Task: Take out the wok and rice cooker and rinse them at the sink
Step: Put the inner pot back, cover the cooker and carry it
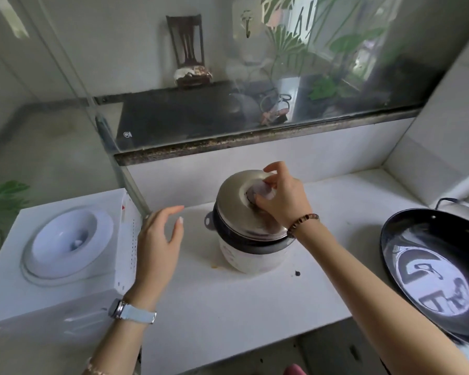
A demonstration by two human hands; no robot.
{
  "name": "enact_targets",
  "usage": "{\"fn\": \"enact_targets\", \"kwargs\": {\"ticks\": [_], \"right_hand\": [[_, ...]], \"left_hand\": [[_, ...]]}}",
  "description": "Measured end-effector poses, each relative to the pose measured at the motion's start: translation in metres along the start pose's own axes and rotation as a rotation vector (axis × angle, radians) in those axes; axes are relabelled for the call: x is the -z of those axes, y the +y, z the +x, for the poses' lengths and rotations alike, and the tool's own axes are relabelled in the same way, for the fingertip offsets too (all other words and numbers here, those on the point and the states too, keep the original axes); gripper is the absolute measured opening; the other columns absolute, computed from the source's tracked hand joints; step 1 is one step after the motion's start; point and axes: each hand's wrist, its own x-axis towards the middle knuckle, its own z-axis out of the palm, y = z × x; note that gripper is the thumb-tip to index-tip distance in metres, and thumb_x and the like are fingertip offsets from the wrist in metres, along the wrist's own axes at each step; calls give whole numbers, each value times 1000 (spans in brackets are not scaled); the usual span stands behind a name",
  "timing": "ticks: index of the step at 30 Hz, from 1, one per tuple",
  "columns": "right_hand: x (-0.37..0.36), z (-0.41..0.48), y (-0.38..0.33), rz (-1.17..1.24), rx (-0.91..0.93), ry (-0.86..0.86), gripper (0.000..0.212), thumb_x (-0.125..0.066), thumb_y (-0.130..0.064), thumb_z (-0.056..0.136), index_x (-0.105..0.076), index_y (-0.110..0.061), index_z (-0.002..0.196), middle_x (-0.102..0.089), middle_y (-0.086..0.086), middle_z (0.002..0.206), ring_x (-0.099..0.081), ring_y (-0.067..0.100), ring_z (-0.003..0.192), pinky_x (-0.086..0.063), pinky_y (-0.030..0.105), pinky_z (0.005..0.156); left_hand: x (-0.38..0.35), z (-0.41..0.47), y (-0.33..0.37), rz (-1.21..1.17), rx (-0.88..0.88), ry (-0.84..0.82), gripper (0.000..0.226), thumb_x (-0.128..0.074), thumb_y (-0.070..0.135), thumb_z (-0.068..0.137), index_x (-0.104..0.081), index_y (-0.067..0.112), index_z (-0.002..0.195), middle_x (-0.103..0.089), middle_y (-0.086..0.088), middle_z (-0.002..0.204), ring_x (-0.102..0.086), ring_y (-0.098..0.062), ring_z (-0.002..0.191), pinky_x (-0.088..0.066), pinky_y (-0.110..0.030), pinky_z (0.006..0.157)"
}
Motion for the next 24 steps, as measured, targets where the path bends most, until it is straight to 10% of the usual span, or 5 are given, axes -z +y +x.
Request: {"fn": "enact_targets", "kwargs": {"ticks": [24], "right_hand": [[-38,10,34,-136,-48,-93,39,-63,-21,83,-43,-10,115,-69,11,97,-60,28,84,-39,26,65]], "left_hand": [[-13,-9,-12,-3,61,-81,21,-59,10,92,-66,15,112,-66,2,112,-59,-15,108,-43,-25,90]]}}
